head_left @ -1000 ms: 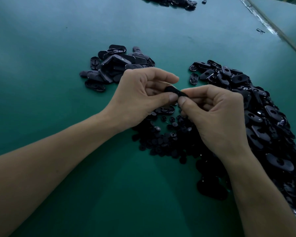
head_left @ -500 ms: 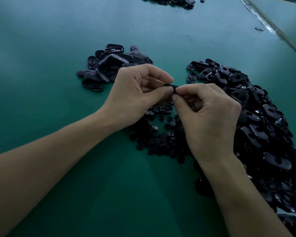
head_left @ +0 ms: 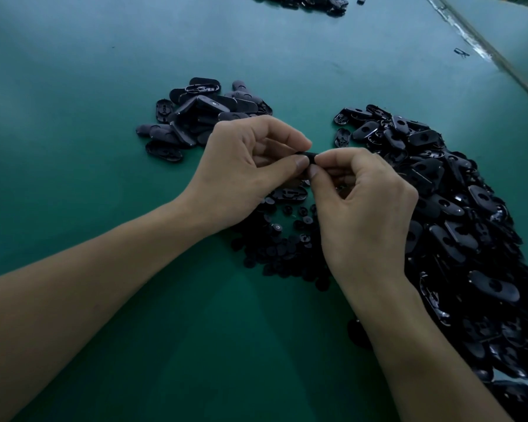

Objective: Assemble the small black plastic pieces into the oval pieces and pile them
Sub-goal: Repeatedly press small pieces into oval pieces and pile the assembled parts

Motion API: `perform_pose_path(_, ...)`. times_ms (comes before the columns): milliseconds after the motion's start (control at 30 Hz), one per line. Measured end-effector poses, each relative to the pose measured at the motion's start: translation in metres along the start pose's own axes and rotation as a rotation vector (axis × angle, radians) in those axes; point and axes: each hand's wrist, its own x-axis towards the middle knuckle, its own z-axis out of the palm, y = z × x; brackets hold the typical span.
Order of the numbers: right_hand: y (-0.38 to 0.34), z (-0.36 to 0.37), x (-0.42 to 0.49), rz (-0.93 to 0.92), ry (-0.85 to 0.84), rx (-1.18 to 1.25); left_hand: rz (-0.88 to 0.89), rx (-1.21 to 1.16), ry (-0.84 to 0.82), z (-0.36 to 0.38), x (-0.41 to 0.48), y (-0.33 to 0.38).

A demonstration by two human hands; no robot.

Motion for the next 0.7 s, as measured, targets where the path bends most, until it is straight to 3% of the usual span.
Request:
perform_pose_path(333,-0.002,0.0026,0.0002,0.041,0.003,-0.001,0.022,0.04,-0.002,0.0,-0.0003,0.0004)
perform_pose_path(700,-0.0041,-0.0013,0.0051,0.146,-0.038,0.207,0.024,-0.014,0.01,0.0004,-0.0011,-0.001)
